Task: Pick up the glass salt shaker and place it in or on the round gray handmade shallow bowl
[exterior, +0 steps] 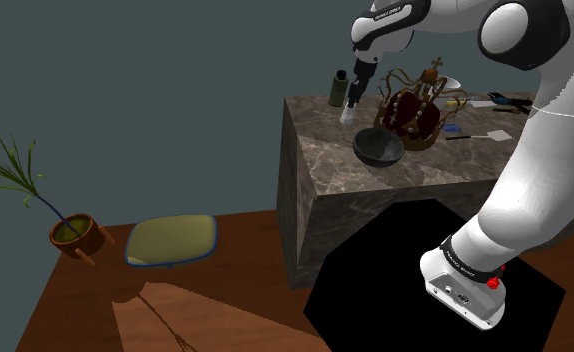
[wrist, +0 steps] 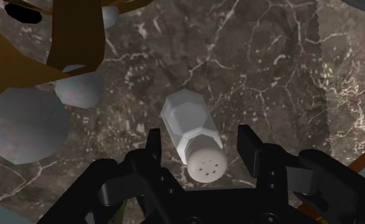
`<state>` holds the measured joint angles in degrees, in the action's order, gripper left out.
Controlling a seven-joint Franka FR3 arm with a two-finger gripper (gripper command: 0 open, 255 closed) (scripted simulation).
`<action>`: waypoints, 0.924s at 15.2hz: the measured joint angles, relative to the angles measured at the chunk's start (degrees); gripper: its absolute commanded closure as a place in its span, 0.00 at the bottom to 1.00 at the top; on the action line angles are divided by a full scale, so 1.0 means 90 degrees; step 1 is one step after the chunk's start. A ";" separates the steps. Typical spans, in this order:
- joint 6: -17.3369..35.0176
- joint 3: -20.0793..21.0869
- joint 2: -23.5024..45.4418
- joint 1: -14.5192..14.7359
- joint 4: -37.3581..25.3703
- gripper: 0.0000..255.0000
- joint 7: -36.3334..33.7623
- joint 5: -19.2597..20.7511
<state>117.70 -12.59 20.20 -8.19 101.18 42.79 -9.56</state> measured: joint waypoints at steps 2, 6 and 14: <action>0.0001 -0.0001 -0.0001 0.0000 -0.0001 1.00 0.0000 0.0001; 0.0000 0.0000 -0.0002 0.0000 -0.0001 1.00 0.0000 0.0000; -0.0284 -0.0017 -0.0108 0.0002 -0.0182 1.00 -0.0040 0.0043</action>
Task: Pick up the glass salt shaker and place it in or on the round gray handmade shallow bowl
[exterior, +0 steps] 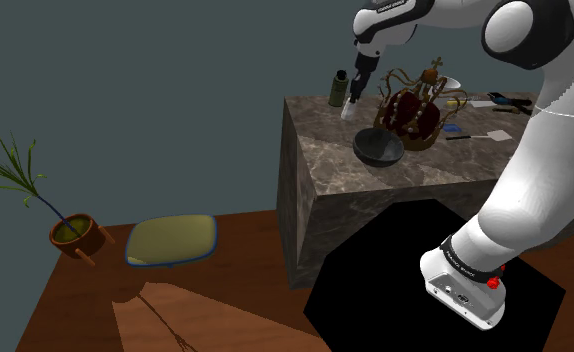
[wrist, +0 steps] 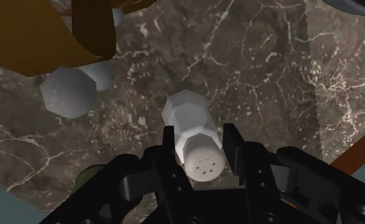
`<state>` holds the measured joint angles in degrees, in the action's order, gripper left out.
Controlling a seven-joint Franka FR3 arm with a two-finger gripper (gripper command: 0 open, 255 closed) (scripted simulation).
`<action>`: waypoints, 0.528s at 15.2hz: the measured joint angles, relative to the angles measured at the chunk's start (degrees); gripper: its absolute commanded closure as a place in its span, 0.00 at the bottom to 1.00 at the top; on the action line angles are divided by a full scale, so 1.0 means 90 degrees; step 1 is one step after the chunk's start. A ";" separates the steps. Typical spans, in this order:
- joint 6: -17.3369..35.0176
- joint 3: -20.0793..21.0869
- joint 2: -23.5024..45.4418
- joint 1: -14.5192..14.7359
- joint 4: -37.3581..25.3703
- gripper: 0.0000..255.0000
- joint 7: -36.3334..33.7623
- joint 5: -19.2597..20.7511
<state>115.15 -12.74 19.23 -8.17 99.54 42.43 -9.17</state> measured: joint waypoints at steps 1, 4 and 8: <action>-0.0077 -0.0006 -0.0039 0.0001 -0.0041 1.00 -0.0011 0.0013; -0.0307 -0.0014 -0.0122 0.0009 -0.0193 1.00 -0.0054 0.0045; -0.0606 -0.0028 -0.0223 0.0008 -0.0395 1.00 -0.0089 0.0083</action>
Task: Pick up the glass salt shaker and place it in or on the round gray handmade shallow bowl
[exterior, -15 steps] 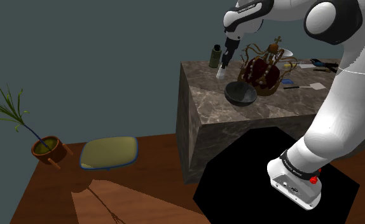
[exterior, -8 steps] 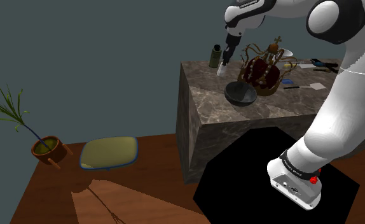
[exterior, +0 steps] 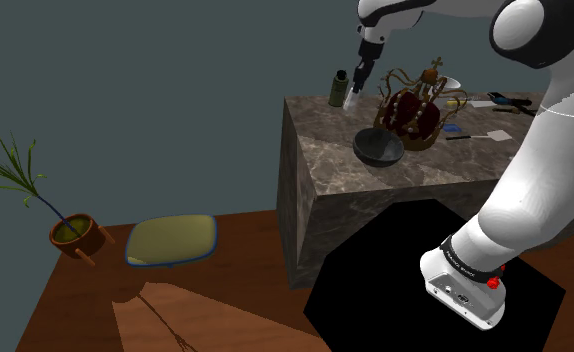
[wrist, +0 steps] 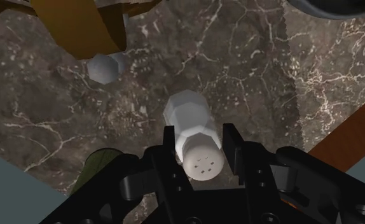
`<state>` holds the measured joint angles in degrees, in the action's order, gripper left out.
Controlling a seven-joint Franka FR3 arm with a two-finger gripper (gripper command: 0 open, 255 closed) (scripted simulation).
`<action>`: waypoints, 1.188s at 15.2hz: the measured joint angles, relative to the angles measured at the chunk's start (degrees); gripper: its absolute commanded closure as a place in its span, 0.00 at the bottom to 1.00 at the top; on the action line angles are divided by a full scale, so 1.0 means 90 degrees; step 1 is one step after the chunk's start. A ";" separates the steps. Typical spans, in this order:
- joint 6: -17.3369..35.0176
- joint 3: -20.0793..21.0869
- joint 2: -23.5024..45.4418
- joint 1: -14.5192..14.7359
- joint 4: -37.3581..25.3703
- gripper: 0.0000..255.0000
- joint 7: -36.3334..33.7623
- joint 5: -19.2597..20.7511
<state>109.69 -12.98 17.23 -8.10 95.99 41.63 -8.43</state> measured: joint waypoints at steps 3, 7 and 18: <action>-0.0235 -0.0007 -0.0071 0.0003 -0.0167 1.00 -0.0033 0.0027; -0.0541 -0.0018 -0.0117 -0.0008 -0.0430 1.00 -0.0056 0.0047; -0.1206 -0.0035 -0.0584 0.0037 -0.0646 1.00 -0.0175 0.0169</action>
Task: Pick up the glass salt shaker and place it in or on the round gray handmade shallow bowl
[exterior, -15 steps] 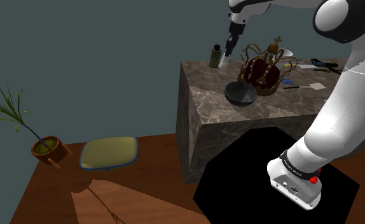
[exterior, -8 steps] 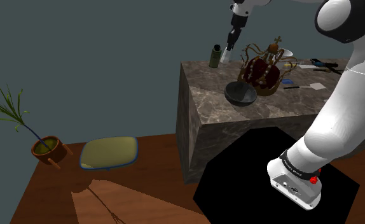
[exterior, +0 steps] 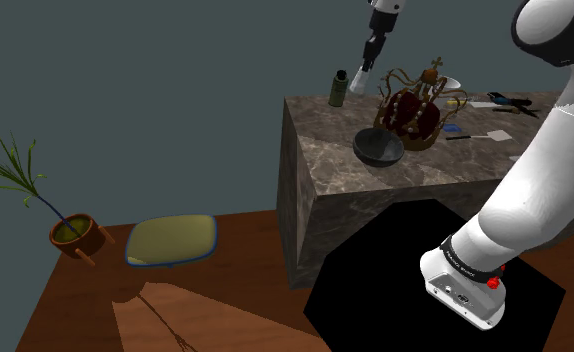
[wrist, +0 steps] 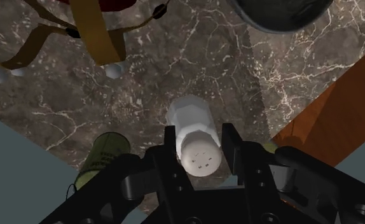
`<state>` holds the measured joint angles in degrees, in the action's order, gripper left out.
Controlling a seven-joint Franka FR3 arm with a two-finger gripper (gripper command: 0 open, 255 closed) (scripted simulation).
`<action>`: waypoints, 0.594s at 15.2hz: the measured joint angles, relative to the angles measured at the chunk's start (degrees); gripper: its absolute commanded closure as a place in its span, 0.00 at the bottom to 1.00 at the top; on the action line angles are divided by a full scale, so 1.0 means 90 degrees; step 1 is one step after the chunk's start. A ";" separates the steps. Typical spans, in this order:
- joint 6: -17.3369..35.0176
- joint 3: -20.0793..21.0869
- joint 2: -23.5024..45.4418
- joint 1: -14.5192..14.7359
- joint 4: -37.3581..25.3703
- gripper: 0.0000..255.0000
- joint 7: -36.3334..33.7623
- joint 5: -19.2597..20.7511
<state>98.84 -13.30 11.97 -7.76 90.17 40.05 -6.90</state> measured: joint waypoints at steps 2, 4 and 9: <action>0.0081 0.0008 -0.0493 0.0071 0.0556 1.00 -0.0077 0.0109; 0.0172 0.0046 -0.0999 0.0152 0.1129 1.00 -0.0202 0.0222; 0.0242 0.0143 -0.2294 0.0230 0.2446 1.00 -0.0445 0.0484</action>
<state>101.02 -12.01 -8.68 -5.69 112.19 36.05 -2.55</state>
